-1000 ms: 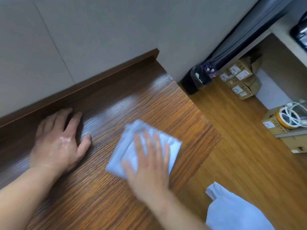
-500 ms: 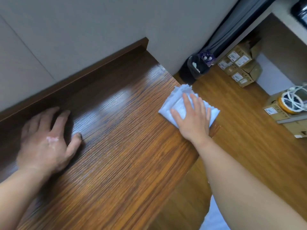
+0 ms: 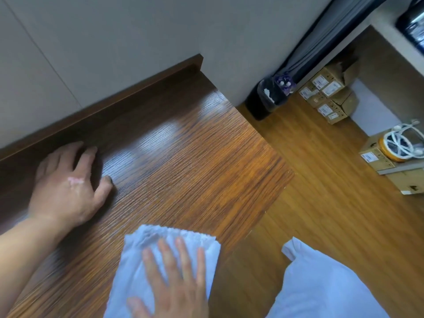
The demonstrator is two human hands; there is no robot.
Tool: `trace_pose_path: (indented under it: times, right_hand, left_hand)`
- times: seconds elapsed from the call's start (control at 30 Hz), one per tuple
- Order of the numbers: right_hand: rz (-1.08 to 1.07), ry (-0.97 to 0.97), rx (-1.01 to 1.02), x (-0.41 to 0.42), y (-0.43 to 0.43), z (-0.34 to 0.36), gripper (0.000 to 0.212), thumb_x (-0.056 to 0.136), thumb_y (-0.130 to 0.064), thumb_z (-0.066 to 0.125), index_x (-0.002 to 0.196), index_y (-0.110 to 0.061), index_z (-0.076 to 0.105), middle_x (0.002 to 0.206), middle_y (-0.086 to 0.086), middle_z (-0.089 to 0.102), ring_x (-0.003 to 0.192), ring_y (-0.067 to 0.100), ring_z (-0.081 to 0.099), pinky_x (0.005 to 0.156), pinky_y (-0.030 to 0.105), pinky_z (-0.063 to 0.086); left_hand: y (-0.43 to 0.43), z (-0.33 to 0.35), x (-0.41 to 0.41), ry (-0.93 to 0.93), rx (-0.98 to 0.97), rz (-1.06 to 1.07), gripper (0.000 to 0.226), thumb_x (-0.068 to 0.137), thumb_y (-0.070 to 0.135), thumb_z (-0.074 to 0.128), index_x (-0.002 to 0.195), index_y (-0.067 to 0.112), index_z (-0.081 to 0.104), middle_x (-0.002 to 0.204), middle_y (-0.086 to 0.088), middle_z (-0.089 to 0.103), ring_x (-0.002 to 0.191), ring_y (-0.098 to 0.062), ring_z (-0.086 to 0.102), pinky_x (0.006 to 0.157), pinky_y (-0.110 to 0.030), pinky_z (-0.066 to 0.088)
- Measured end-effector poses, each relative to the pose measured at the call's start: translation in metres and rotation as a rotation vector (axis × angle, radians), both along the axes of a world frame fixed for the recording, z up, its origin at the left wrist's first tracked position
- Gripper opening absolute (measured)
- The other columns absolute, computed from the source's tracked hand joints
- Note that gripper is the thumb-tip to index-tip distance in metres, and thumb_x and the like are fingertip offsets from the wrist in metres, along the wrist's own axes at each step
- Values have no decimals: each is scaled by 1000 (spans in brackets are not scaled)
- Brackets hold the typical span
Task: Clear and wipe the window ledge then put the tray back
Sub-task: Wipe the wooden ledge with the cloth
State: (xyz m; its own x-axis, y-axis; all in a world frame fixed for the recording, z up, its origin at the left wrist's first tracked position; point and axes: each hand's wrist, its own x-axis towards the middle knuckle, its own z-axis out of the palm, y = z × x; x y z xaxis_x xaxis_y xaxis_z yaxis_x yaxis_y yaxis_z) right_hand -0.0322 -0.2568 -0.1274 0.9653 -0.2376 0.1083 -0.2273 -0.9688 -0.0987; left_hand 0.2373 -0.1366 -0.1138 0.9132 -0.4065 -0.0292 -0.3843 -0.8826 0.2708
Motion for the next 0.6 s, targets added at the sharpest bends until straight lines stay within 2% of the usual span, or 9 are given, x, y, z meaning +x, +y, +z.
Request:
trace_pose_path:
  times: [0.07,0.13,0.23,0.27,0.33,0.4,0.47,0.53,0.6]
  right_hand:
    - [85,31,50,-5,-15,2,75,82,-75,58,147,-39,53,160,-9,42,151,21,34,114,57,30]
    - [65,54,87,3,-54,7,75,87,-71,54,153,-37,45,164,-8,34,154,20,28,118,57,24]
    - [-211,82,66,35,-142,6,69,97,-68,40,158,-35,35,167,-2,29,156,24,22,123,58,18]
    - [-300,84,60,47,-175,6,69,97,-68,37,157,-35,35,167,-1,29,155,25,24,123,58,17]
    - [-412,92,66,66,-231,6,70,96,-69,34,157,-35,34,166,0,30,155,26,23,123,58,16]
    - [-456,125,110,80,-272,6,72,94,-71,31,158,-37,31,168,-2,26,156,23,18,124,57,12]
    - [-491,134,144,88,-290,8,72,95,-71,30,158,-37,28,168,-3,25,156,20,16,125,54,11]
    - [-511,117,141,90,-291,10,71,97,-71,29,159,-36,27,168,-3,23,156,20,15,126,53,10]
    - [-530,115,136,87,-275,10,71,98,-70,27,160,-35,25,169,-3,20,157,20,10,126,53,8]
  left_hand:
    - [-6,4,-7,-15,-27,-18,69,79,53,50,137,15,53,143,-19,46,132,-44,40,108,-63,32]
    - [-10,1,-18,-40,-30,-87,67,81,52,49,138,17,54,144,-18,46,134,-43,39,111,-63,27]
    - [-9,-6,-29,-28,5,-113,66,86,56,42,141,20,51,149,-19,43,141,-43,33,122,-44,4]
    - [-9,-7,-29,-19,16,-105,67,86,57,41,142,21,50,151,-18,42,143,-43,31,121,-37,-6]
    - [-8,-7,-28,-19,39,-98,67,86,58,41,143,22,49,152,-17,41,143,-42,30,117,-32,-14]
    - [-9,-6,-28,-25,54,-105,67,86,58,42,143,22,49,151,-17,41,143,-42,31,118,-34,-11]
    - [-11,-5,-28,-25,52,-112,67,85,57,42,142,22,49,151,-17,41,143,-42,31,122,-43,1]
    - [-12,-3,-29,-21,53,-117,66,85,56,42,141,22,49,151,-17,41,143,-41,31,120,-56,13]
    - [-12,-1,-30,-15,57,-113,66,85,56,41,141,22,49,150,-17,42,143,-41,31,118,-61,16]
